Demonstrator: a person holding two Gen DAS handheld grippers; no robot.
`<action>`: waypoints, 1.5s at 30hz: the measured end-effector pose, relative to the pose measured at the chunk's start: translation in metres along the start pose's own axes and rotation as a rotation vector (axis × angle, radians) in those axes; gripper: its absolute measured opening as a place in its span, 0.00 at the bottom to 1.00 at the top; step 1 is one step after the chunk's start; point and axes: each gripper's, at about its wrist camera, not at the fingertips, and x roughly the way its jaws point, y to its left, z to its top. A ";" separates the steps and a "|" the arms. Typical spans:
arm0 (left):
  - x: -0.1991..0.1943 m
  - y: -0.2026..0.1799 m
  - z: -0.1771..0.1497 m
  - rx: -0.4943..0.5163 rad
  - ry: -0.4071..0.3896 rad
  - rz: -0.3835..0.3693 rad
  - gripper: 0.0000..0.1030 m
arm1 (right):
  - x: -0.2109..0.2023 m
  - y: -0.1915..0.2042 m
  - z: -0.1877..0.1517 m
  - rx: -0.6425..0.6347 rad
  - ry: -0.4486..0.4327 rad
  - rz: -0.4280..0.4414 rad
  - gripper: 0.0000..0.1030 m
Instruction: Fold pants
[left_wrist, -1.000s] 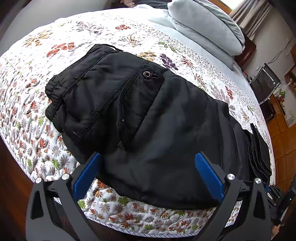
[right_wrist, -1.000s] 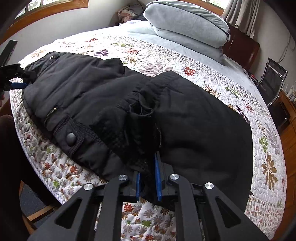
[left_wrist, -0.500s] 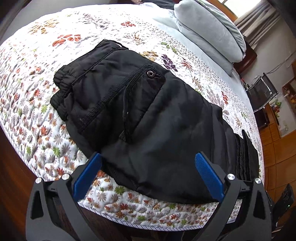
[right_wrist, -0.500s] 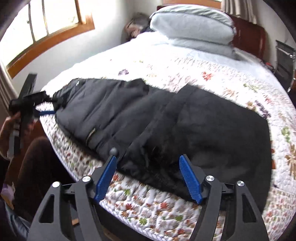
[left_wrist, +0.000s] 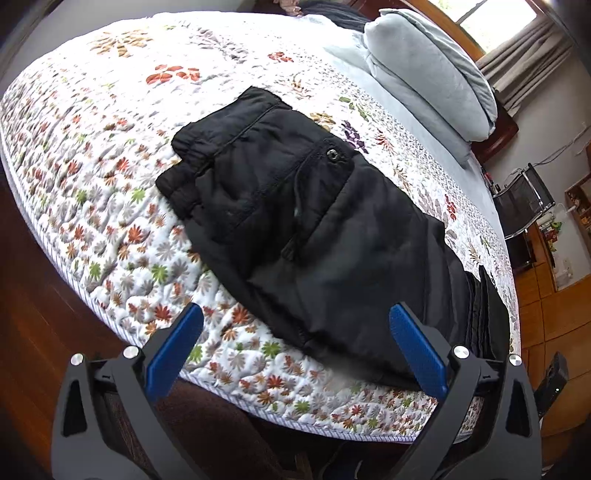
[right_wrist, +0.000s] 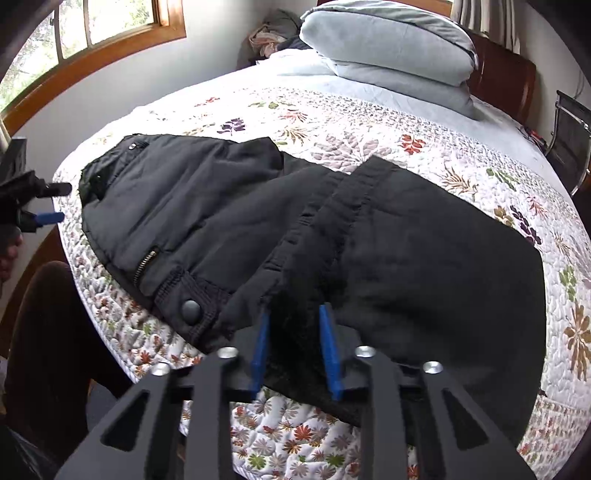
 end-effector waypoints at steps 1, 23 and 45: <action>0.001 0.004 -0.002 -0.012 0.007 -0.004 0.97 | -0.004 0.002 0.000 -0.010 -0.006 -0.001 0.21; 0.027 0.071 0.003 -0.478 -0.049 -0.362 0.97 | -0.056 -0.011 -0.003 0.083 -0.090 0.108 0.45; 0.046 0.075 0.010 -0.496 -0.091 -0.350 0.45 | -0.048 -0.007 -0.005 0.061 -0.048 0.057 0.53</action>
